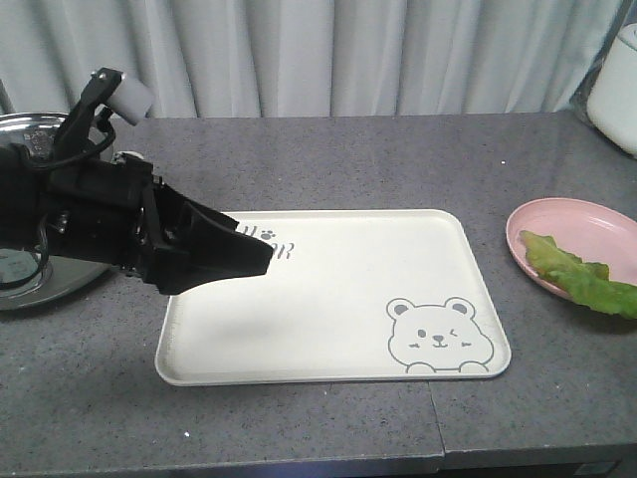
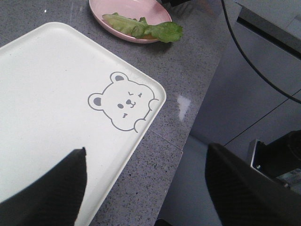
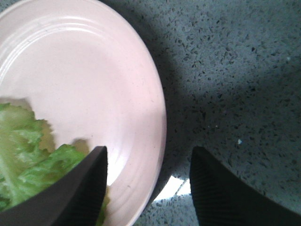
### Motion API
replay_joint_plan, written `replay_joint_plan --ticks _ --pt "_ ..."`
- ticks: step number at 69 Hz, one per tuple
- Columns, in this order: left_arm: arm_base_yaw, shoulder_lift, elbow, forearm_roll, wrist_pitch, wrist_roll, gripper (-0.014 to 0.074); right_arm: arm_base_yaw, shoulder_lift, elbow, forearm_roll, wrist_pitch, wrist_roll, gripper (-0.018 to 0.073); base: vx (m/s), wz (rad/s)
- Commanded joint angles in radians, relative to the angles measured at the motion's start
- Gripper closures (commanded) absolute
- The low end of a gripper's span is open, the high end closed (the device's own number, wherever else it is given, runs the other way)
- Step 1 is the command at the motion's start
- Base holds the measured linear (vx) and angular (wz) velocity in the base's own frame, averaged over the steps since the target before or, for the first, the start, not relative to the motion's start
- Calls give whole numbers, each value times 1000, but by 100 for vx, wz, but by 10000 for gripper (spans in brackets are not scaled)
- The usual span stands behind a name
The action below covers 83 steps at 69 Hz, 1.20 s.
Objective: Transfer vegetables to tray and serve
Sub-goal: 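Grip the pink plate rim with the right gripper and slide it onto the tray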
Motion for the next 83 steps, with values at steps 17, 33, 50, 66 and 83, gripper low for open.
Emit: replay_joint_plan --ticks 17,33,50,66,83 --pt "-6 -27 -25 -60 -6 0 77 19 23 -45 42 4 -42 258 0 0" --pt "-6 -27 -25 -59 -6 0 77 18 31 -45 40 4 -44 455 0 0" --pt "-6 -27 -25 -59 -6 0 77 18 21 -71 61 39 -52 568 0 0" --pt "-6 -27 -25 -58 -7 0 77 18 -36 -188 218 185 -80 564 0 0" --pt "-6 -27 -25 -58 -18 0 77 170 -76 -213 239 238 -77 564 0 0"
